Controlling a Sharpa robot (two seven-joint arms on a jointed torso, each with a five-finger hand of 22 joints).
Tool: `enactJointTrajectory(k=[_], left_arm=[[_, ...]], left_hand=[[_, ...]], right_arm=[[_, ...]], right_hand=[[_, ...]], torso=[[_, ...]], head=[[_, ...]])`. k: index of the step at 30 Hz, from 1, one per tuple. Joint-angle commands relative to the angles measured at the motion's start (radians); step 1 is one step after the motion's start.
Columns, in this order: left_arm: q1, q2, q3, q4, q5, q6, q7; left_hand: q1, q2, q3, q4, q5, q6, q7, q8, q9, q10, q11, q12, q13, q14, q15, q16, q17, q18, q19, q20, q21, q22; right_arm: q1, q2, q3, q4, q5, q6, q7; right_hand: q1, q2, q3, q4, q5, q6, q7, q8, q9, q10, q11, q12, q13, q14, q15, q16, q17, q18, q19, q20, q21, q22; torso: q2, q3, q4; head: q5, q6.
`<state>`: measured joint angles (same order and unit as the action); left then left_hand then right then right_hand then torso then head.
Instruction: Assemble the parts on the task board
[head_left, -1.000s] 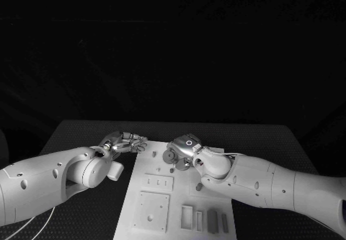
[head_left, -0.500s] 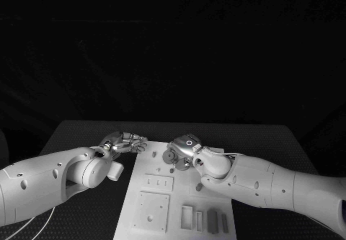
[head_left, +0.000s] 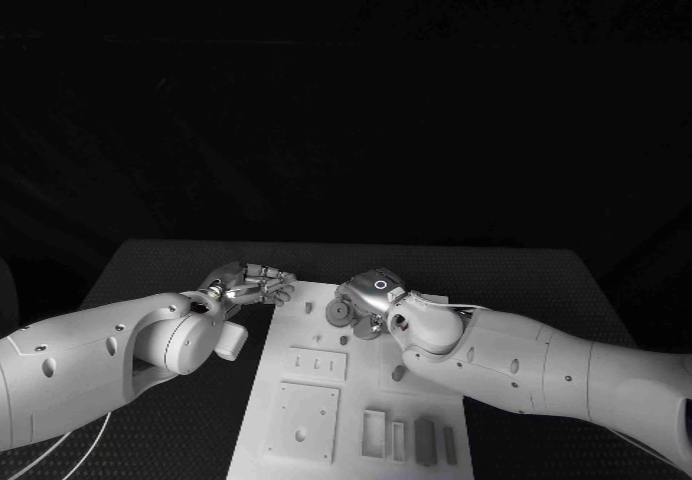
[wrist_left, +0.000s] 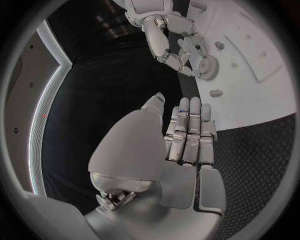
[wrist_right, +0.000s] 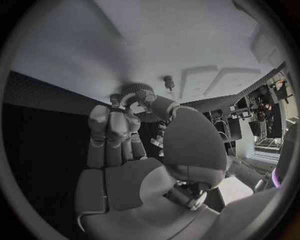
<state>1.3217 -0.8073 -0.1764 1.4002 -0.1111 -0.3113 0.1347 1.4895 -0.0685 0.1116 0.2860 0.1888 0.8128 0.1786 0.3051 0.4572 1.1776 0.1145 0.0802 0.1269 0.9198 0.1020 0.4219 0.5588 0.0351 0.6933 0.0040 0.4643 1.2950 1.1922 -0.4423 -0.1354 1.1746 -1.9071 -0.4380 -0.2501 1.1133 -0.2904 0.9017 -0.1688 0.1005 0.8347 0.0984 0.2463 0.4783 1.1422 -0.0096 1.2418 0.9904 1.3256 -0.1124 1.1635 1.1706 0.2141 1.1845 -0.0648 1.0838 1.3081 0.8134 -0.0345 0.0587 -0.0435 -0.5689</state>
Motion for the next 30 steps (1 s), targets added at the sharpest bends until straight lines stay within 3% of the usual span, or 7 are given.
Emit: enactJointTrajectory(k=[1,12,23,30], left_arm=[[0.001,0.002,0.001,0.002,-0.001,0.005,0.005],[0.001,0.003,0.001,0.0,-0.001,0.006,0.004],[0.001,0.001,0.001,0.001,-0.001,0.003,0.004],[0.001,0.0,0.001,0.003,-0.001,0.003,0.004]], left_hand=[[0.003,-0.003,-0.001,0.003,-0.003,0.0,0.008,-0.006,0.0,0.005,0.003,-0.003,0.001,-0.001,0.006,-0.004,0.002,0.02,0.0,0.003,0.004,-0.002],[0.003,-0.003,-0.001,0.003,-0.003,-0.001,0.009,-0.007,0.0,0.005,0.004,-0.004,0.001,-0.001,0.006,-0.005,0.002,0.02,0.0,0.004,0.004,-0.002],[0.003,-0.003,-0.001,0.003,-0.003,-0.001,0.009,-0.007,0.0,0.004,0.004,-0.005,0.001,-0.002,0.006,-0.006,0.002,0.02,0.0,0.004,0.004,-0.002],[0.003,-0.004,-0.001,0.003,-0.003,-0.001,0.009,-0.008,0.0,0.004,0.004,-0.005,0.001,-0.002,0.006,-0.006,0.003,0.02,0.0,0.004,0.004,-0.002]], right_arm=[[-0.003,-0.001,0.001,0.001,0.068,0.048,0.039],[-0.002,0.0,0.01,-0.008,0.128,0.08,0.056],[0.002,-0.001,0.014,-0.022,0.151,0.117,0.059],[0.003,-0.013,0.014,-0.007,0.158,0.112,0.06]], right_hand=[[0.013,0.005,0.023,-0.003,0.046,-0.004,-0.004,-0.002,-0.003,-0.001,-0.006,-0.005,-0.001,0.0,-0.005,-0.007,-0.001,0.048,0.002,0.0,-0.003,0.002],[0.004,0.034,0.05,-0.016,0.097,-0.006,-0.005,0.003,-0.005,-0.006,-0.007,-0.004,0.002,-0.001,-0.007,-0.005,0.0,0.048,0.0,0.003,-0.001,0.007],[-0.005,0.044,0.054,-0.03,0.123,-0.001,-0.002,0.009,-0.006,-0.008,-0.004,-0.002,0.004,-0.002,-0.005,-0.004,0.001,0.048,-0.001,0.003,0.001,0.01],[-0.01,0.048,0.055,-0.033,0.131,0.002,0.0,0.011,-0.006,-0.008,-0.002,-0.001,0.005,-0.002,-0.004,-0.003,0.002,0.048,-0.001,0.003,0.001,0.01]], torso=[[0.0,-0.0003,0.0003],[0.0,0.0001,-0.0002],[0.0,-0.0002,-0.0001],[0.0,0.0003,-0.0013]], head=[[0.001,-0.001],[0.001,-0.003],[0.001,-0.005],[0.001,-0.004]])
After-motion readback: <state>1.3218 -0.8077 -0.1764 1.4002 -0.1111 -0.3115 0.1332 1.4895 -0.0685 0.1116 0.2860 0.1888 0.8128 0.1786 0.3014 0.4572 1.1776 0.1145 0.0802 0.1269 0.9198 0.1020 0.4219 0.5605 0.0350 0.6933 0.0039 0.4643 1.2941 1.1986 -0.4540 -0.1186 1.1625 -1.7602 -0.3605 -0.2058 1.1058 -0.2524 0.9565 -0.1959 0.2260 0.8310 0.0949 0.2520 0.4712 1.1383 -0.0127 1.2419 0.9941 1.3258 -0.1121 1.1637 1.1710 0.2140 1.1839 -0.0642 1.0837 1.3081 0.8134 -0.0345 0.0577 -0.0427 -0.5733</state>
